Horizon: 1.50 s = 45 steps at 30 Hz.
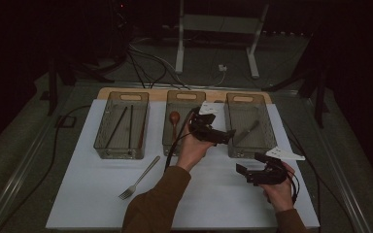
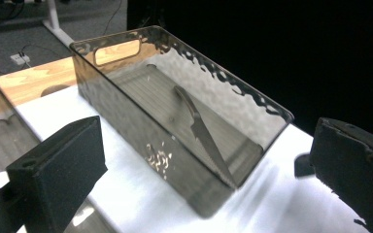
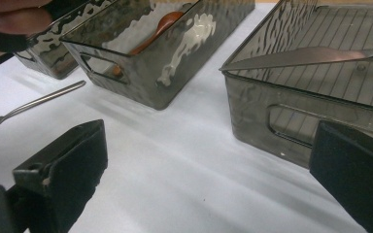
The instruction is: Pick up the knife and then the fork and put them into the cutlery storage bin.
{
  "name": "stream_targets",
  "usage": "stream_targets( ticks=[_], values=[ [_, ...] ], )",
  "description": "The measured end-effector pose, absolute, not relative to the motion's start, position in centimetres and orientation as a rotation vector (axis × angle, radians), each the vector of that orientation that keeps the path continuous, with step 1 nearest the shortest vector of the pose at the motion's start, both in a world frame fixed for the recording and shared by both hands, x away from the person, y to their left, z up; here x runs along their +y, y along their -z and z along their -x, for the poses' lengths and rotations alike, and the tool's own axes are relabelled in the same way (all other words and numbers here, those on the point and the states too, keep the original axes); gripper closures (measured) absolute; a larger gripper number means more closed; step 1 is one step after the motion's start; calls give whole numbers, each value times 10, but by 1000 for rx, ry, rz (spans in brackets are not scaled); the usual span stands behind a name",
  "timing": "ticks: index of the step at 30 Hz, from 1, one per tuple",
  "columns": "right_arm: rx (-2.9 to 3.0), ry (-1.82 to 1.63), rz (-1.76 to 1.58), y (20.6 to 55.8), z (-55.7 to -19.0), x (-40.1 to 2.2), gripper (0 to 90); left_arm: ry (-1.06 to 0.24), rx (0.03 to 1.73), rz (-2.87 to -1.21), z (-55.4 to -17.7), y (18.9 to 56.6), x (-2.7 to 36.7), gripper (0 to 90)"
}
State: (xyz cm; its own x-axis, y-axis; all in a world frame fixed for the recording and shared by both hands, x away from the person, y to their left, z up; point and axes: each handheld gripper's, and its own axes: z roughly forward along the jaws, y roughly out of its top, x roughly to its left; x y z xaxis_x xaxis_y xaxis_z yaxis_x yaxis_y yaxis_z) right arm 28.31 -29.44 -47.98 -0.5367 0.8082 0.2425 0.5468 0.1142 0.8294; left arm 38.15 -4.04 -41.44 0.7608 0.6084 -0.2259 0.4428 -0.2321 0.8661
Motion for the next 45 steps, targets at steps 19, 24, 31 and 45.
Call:
stream_targets(
  ticks=[19,24,31,45],
  values=[
    [2107,-1402,-1318,478,-281,-298,7,-266,794,-1834,-347,404,36,8],
    [2104,-1401,-1318,478,-282,-298,7,-283,813,-1825,-340,407,56,8],
    [2108,-1396,-1314,478,-281,-297,7,-314,830,-1832,-328,413,80,8],
    [2112,-1395,-1307,477,-281,-297,7,-363,895,-1796,-305,430,124,9]
  ],
)
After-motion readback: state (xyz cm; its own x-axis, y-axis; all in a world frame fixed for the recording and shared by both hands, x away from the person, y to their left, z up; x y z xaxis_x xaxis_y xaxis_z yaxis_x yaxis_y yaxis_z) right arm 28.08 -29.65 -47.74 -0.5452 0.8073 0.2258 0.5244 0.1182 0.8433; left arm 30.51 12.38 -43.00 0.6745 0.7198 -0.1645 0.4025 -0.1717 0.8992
